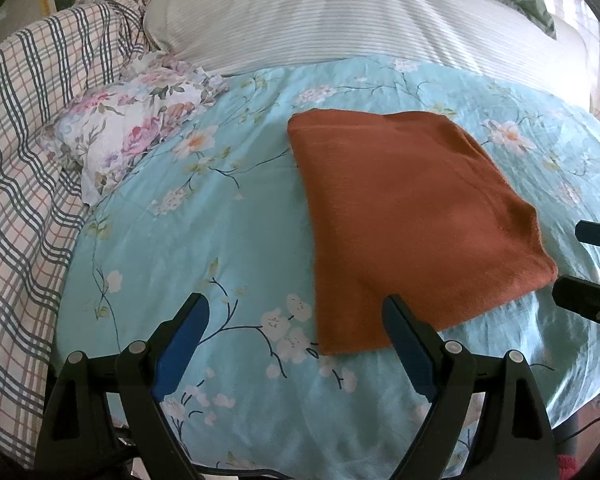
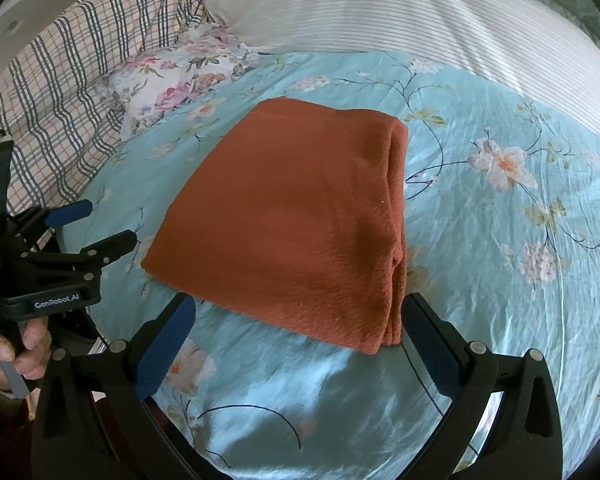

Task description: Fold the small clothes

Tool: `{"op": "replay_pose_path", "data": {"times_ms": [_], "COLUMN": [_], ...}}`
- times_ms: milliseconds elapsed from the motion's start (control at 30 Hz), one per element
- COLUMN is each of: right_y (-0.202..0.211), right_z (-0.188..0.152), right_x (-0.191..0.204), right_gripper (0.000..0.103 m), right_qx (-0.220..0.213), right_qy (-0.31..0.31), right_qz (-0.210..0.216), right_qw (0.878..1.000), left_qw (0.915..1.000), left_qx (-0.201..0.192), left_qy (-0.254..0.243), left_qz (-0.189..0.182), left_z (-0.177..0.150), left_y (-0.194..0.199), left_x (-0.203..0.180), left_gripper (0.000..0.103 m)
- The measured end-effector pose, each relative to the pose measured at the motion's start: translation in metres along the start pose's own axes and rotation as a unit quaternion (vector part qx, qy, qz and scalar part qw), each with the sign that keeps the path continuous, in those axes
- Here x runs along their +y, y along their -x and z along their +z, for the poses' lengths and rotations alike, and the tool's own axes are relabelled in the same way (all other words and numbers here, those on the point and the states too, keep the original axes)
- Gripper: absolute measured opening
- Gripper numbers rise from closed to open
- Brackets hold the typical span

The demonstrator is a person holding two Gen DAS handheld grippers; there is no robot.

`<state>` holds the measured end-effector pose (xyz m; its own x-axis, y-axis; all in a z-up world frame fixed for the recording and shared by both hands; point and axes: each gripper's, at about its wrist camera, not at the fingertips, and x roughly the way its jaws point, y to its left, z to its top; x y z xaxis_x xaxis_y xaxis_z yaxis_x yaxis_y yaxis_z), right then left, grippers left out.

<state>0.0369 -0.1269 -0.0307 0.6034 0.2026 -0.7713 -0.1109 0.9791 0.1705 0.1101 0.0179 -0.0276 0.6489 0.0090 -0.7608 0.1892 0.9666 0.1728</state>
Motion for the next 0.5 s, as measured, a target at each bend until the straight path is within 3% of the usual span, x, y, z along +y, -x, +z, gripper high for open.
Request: {"op": "replay_pose_path", "data": {"times_ms": [500], "right_y": [0.0011], "right_z": [-0.0001], "right_x": [0.0003], "right_gripper": [0.102], "right_qx": [0.002], "right_qy": [0.001], "right_qz": [0.0], "right_qw": [1.0], "left_qw": [1.0], "left_qx": [0.0], "left_qy": [0.0], "left_qz": [-0.003], "left_z": [-0.001], "left_y": [0.0015], "left_x": [-0.0008], "left_gripper": [0.089]}}
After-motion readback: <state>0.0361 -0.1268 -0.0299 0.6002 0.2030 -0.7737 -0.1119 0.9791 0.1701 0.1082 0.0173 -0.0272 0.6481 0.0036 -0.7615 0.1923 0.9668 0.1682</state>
